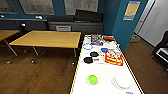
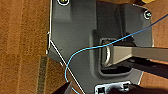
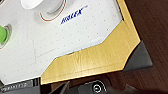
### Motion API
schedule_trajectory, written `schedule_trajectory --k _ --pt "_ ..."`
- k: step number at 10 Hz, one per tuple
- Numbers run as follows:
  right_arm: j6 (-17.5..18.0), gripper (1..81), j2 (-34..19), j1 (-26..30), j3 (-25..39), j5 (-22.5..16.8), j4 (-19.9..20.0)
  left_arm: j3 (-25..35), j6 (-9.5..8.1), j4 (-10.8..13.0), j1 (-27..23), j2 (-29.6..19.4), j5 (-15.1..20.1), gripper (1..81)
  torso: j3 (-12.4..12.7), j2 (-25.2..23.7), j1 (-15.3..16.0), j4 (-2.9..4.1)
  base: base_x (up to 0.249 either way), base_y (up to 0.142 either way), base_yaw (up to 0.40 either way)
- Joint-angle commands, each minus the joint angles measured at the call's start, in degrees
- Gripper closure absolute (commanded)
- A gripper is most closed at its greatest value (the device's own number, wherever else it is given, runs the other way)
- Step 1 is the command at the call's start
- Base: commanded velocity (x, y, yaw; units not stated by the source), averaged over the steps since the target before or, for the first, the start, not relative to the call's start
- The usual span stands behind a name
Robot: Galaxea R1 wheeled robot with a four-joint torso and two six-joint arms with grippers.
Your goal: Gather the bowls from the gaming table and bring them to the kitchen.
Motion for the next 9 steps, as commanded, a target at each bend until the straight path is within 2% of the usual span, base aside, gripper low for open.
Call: schedule_trajectory --k 1,4,6,9 --pt "3.88 1.0 -5.13 9.67 -1.94 -5.52 0.52 0.01 0.07 -0.41 -0.28 -1.22 3.20 1.0 0.00 -0.03 0.00 0.00 0.000 0.000 0.000" --pt "5.09 1.0 -4.96 16.35 -0.63 -7.09 0.86 -0.42 0.07 -0.41 -0.28 -0.25 3.29 1.0 -0.02 -0.03 0.02 0.00 0.000 0.000 0.000" --pt "8.62 1.0 -4.78 21.18 -0.62 -9.39 1.23 -3.06 0.07 -0.41 -0.37 1.50 3.20 1.0 -0.05 -0.03 0.02 0.00 0.000 0.000 0.000" --pt "10.38 1.0 -2.24 26.29 -1.76 -12.55 1.22 -6.32 0.07 -0.49 -0.55 3.61 3.37 1.0 -0.06 -0.03 0.02 0.00 0.000 0.000 0.000"
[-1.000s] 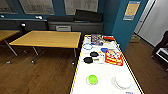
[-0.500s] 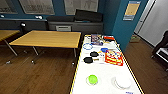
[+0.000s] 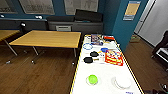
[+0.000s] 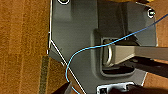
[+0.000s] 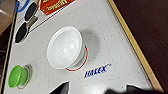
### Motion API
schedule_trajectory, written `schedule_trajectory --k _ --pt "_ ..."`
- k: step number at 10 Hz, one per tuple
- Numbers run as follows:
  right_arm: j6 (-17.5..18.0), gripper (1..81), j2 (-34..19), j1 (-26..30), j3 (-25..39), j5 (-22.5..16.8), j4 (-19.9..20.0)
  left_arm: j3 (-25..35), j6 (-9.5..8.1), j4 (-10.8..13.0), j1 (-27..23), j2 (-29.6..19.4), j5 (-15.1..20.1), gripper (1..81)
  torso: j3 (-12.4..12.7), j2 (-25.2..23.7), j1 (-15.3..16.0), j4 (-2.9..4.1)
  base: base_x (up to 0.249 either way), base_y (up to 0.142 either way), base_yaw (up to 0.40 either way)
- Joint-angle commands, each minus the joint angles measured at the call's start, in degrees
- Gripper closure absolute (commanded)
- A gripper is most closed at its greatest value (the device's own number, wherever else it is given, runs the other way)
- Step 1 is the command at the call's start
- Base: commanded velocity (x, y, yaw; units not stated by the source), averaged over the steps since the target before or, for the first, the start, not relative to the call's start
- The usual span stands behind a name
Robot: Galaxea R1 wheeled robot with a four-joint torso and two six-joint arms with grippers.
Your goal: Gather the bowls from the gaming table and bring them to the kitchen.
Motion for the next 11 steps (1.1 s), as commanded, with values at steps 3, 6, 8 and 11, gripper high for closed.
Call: schedule_trajectory --k 3,6,8,11 --pt "4.34 1.0 3.43 9.09 -5.08 -4.35 0.89 -1.14 0.10 -0.28 -0.89 0.96 3.53 1.0 0.00 -0.03 0.00 0.00 0.000 0.000 0.000" --pt "7.94 1.0 7.65 8.83 -11.23 -4.35 1.07 -1.05 0.10 -0.20 -1.24 1.04 3.53 1.0 -0.02 -0.03 0.00 0.00 0.000 0.000 0.000" --pt "11.02 1.0 8.88 9.09 -14.39 -4.44 1.07 -1.13 0.10 -0.11 -1.68 1.57 3.79 1.0 -0.05 -0.03 0.00 0.00 0.000 0.000 0.000" --pt "12.25 1.0 11.87 9.53 -16.86 -4.44 1.07 -1.14 0.10 -0.20 -1.94 1.84 3.79 1.0 -0.05 -0.03 0.02 0.00 0.000 0.000 0.000"
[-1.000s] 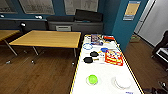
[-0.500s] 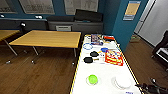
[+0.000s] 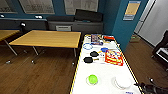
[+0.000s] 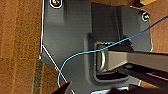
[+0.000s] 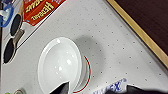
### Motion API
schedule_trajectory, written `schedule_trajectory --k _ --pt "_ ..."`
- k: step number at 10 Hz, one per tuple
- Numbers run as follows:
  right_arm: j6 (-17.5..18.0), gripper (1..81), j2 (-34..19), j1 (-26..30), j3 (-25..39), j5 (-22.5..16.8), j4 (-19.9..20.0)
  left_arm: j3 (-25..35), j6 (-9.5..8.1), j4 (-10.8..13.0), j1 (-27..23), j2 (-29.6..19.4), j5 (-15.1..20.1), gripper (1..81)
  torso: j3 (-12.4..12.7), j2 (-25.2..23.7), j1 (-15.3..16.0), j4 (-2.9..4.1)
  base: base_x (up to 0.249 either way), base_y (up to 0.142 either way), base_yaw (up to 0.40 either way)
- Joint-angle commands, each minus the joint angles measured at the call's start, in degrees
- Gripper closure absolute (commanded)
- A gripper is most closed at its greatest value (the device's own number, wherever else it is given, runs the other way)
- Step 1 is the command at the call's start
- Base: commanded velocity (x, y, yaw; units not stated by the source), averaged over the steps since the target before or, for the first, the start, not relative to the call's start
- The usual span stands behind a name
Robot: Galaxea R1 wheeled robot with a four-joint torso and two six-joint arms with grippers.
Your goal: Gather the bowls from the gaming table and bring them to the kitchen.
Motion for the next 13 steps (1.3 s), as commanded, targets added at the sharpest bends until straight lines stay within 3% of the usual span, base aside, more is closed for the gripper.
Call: schedule_trajectory --k 1,6,13 --pt "1.45 1.0 -0.25 6.96 -2.37 -1.59 0.98 0.20 0.11 0.51 -0.52 -0.57 3.57 1.0 0.00 -0.03 0.00 0.00 0.000 0.000 0.000" --pt "4.88 1.0 6.77 7.13 -9.57 -1.59 0.72 0.12 0.11 -0.11 -0.52 -0.13 3.48 1.0 0.00 -0.03 0.00 0.00 0.000 0.000 0.000" --pt "5.94 1.0 16.44 6.43 -18.19 -1.42 0.81 0.03 0.11 -0.20 -0.43 -0.65 3.57 1.0 -0.02 -0.03 0.05 0.00 0.000 0.000 0.000"
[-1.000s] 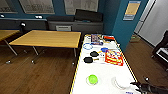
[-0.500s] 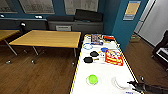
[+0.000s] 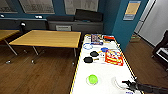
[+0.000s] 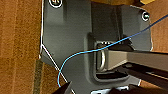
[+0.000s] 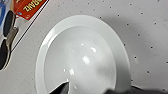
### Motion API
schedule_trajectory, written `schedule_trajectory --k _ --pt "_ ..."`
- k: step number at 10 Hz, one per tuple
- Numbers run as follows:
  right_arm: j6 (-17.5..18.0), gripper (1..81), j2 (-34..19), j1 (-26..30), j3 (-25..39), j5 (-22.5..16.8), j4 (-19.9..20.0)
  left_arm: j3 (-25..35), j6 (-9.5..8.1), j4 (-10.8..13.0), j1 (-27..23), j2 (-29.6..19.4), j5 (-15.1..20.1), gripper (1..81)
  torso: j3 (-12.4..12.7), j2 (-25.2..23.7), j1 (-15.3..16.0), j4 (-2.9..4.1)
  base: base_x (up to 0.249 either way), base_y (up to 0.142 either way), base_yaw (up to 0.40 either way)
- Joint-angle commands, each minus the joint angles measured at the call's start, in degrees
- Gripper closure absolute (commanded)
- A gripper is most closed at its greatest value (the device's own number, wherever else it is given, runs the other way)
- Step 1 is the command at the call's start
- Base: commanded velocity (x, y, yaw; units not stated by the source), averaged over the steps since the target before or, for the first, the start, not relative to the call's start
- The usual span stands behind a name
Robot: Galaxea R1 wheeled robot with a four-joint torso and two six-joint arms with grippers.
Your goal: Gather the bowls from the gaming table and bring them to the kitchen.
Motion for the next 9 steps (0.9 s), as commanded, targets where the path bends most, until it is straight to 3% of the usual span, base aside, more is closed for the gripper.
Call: schedule_trajectory --k 1,2,3,5,7,9 --pt "0.37 1.0 -0.83 6.37 -1.85 -1.48 0.81 -0.02 0.10 -0.37 -0.43 -0.68 3.43 1.0 0.00 -0.03 0.00 0.00 0.000 0.000 0.000" --pt "0.37 1.0 -0.40 6.10 -2.29 -1.22 0.81 -0.20 0.10 -0.37 -0.25 -0.77 3.43 1.0 0.00 -0.03 0.02 0.00 0.000 0.000 0.000" --pt "0.37 81.1 -0.48 5.84 -2.29 -1.12 0.89 -0.37 0.10 -0.37 -0.17 -0.77 3.43 1.0 0.00 -0.03 0.02 0.00 0.000 0.000 0.000" --pt "1.60 81.1 -1.89 5.23 -1.06 -1.57 0.81 -0.46 0.10 -0.37 -0.16 -0.85 3.43 1.0 0.00 -0.03 0.05 0.00 0.000 0.000 0.000" --pt "1.16 81.1 -8.91 5.30 6.58 -2.36 -0.25 -0.46 0.10 -0.37 -0.16 -0.85 3.43 1.0 0.00 -0.03 0.05 0.00 0.000 0.000 0.000" --pt "0.72 81.1 -22.19 6.37 19.51 -11.94 -2.18 -0.46 0.10 -0.02 -0.16 -0.77 3.43 1.0 -0.02 -0.03 0.05 0.00 0.000 0.000 0.000"
